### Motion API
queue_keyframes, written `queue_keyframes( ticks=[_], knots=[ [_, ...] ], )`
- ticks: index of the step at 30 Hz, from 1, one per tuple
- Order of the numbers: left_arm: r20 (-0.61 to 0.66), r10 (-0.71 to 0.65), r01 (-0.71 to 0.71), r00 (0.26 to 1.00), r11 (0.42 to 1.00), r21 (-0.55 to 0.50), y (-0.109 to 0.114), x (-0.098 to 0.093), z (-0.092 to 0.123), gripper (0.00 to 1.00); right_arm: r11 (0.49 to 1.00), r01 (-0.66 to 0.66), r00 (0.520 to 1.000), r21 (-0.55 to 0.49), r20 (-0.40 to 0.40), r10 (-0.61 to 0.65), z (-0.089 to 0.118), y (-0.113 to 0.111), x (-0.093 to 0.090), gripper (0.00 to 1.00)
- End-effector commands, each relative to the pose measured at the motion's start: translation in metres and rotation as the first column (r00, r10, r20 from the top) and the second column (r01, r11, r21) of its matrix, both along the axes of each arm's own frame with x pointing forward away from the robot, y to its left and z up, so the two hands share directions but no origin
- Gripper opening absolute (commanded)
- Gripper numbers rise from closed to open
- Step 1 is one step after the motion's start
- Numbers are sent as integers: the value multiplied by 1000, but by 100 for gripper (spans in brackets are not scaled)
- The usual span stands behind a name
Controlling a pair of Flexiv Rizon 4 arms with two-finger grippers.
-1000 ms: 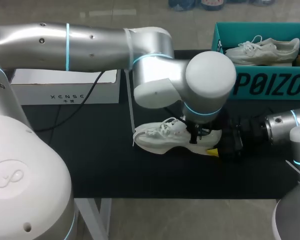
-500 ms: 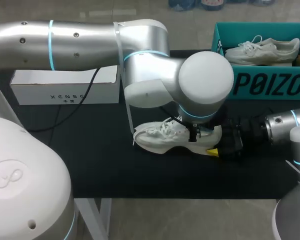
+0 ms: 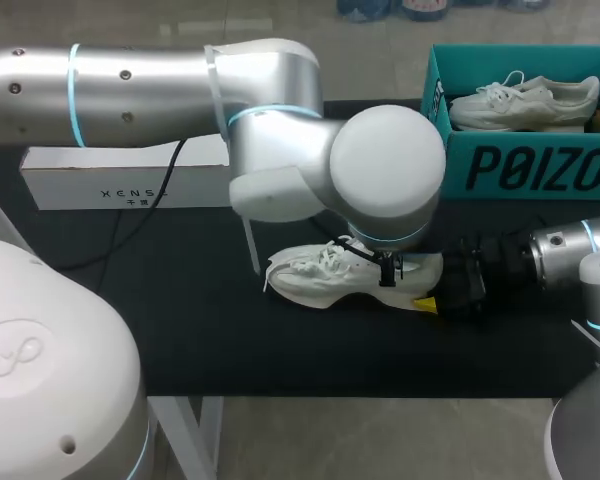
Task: Take the shoe out of the shoebox, open the shoe tongue, remove and reinsert the insole, then place the shoe into the shoebox
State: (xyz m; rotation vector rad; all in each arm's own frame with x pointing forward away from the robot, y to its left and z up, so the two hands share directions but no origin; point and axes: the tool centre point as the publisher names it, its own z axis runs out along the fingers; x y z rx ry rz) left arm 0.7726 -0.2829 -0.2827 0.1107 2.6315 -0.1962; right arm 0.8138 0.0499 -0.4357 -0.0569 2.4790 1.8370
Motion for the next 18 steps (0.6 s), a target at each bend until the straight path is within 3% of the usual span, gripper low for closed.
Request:
queue_keyframes(
  ticks=[1, 2, 3, 6, 11, 18],
  knots=[
    [0, -18, 18, 1000, 1000, -21, 0, -6, -3, 0, 1000, 1, 1000, -1, -1, -1, -5, 1, 0, 0],
    [1, -20, 20, 1000, 999, -25, 0, -8, -3, 0, 1000, 1, 1000, -1, -1, -1, -5, 1, 0, 0],
    [3, -22, 22, 1000, 999, -28, 1, -11, -4, 15, 1000, 1, 1000, -1, -1, -1, -5, 1, 0, 0],
    [-4, -21, 21, 1000, 999, -31, 2, -15, -8, 12, 1000, 1, 1000, -1, -1, -1, -5, 1, 0, 0],
    [-13, -19, 18, 1000, 999, -42, 7, -20, -13, 33, 1000, 1, 1000, -1, -1, -1, -5, 1, 0, 0],
    [-18, 5, -6, 1000, 998, -61, 13, -15, -26, 44, 1000, 1, 1000, -1, -1, -1, -5, 1, 0, 0]
  ],
)
